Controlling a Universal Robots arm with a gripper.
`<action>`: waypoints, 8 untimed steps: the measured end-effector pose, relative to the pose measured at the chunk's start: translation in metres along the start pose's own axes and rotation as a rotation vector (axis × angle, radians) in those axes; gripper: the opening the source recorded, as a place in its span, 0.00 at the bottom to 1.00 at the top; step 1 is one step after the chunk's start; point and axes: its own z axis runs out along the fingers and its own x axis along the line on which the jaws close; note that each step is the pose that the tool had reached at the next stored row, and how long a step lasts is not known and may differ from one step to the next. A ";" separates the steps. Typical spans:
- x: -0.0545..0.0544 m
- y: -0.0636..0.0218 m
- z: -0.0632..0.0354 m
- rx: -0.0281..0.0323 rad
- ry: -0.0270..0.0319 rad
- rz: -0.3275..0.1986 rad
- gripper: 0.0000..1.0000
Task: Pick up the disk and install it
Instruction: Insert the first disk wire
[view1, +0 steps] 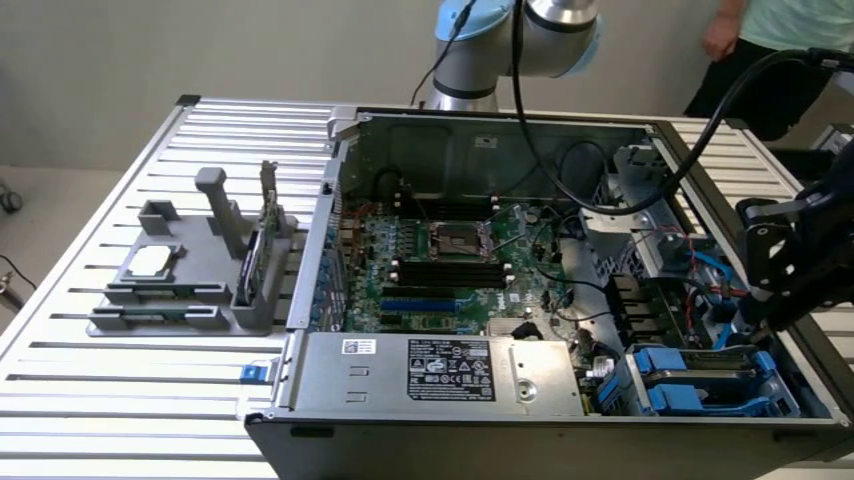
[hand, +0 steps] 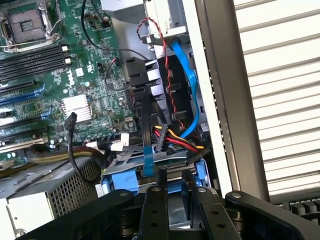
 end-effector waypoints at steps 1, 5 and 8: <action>0.000 0.0000 0.0003 -0.0013 -0.0035 0.008 0.27; 0.000 0.0001 0.0012 -0.0059 -0.0173 0.045 0.27; 0.001 0.0006 0.0020 -0.0116 -0.0392 0.056 0.27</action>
